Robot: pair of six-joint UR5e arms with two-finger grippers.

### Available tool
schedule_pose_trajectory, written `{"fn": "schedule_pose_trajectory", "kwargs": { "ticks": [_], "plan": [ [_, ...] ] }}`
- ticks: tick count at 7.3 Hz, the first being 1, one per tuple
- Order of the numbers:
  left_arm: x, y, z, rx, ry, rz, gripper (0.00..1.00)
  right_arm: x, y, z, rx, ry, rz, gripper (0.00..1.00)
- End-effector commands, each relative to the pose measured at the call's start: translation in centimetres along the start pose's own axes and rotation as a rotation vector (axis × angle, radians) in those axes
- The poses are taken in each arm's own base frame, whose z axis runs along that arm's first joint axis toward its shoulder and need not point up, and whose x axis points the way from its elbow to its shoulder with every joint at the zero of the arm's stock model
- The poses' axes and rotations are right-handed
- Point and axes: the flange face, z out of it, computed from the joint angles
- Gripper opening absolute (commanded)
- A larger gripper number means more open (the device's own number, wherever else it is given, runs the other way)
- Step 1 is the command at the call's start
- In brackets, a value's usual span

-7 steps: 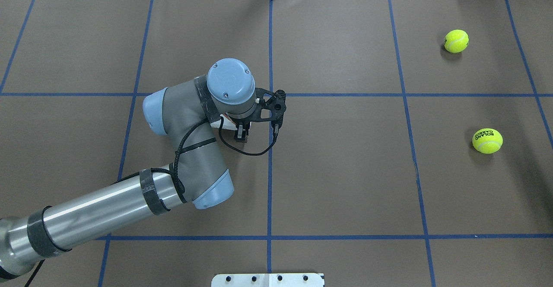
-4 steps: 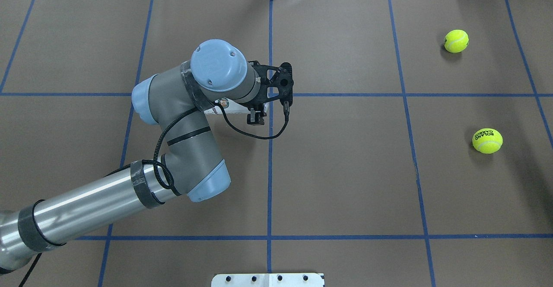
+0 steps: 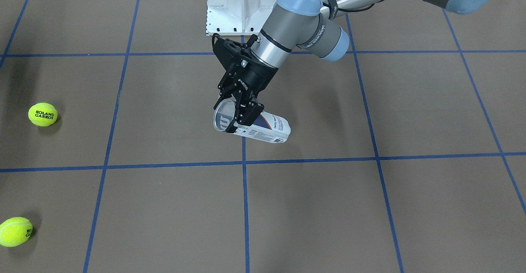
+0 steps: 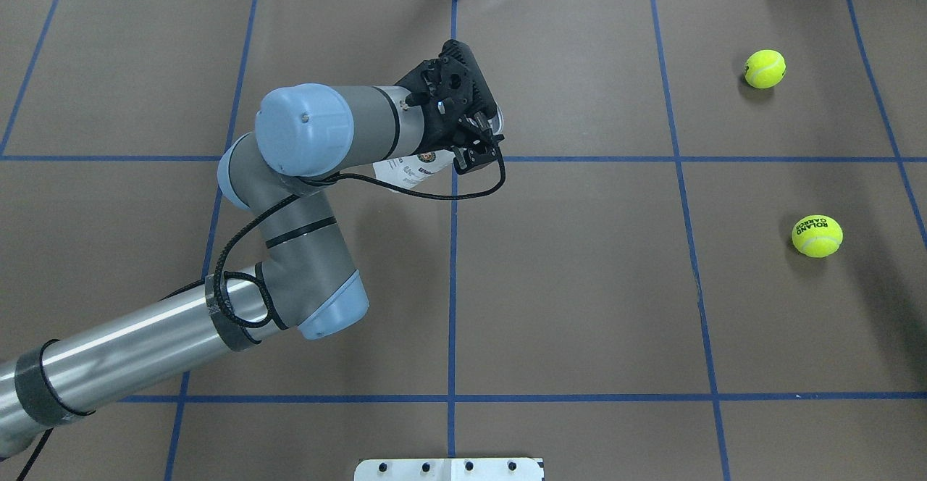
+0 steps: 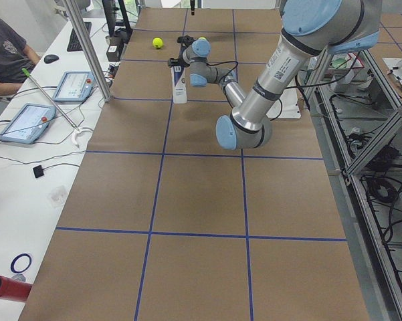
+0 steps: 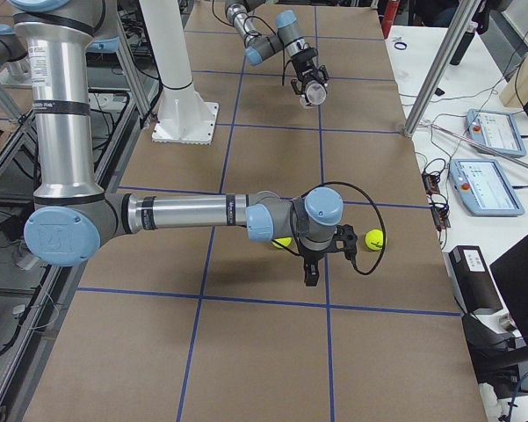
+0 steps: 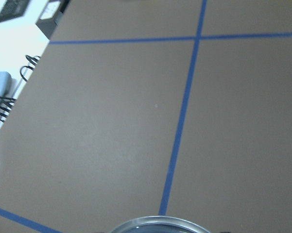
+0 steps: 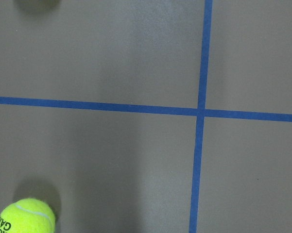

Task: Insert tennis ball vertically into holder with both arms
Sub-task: 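Lift the can with the left gripper and tilt it upright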

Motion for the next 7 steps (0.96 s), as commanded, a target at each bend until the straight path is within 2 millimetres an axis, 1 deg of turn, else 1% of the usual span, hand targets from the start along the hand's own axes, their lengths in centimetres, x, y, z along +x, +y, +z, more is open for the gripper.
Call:
{"fn": "schedule_pose_trajectory", "kwargs": {
  "ticks": [1,2,3,4,5,6,7],
  "plan": [
    [-1.6,4.7,-1.4,0.301,-0.082,-0.160,0.79,-1.7,-0.3,-1.2,0.023,-0.012,-0.033,0.99],
    [-1.0,6.0,-1.3,0.419,-0.120,-0.218,0.79,-2.5,-0.3,-2.1,0.040,-0.017,-0.049,0.99],
    [0.0,6.6,-1.8,0.493,-0.157,-0.250,0.79,-2.9,-0.3,-2.4,0.048,-0.017,-0.059,0.99],
    [0.3,6.4,-2.2,0.532,-0.157,-0.262,0.79,-3.5,-0.4,-2.1,0.044,-0.017,-0.068,0.99],
    [2.4,7.2,-1.9,0.522,-0.142,-0.272,0.79,-4.8,-1.3,-2.3,0.048,-0.021,-0.077,0.99],
    [4.4,7.6,-1.7,0.525,-0.134,-0.288,0.79,-6.3,-1.6,-2.4,0.050,-0.027,-0.065,0.99],
    [5.6,7.9,-1.7,0.527,-0.135,-0.297,0.79,-7.9,-1.5,-2.6,0.055,-0.032,-0.051,0.99]
  ]
}}
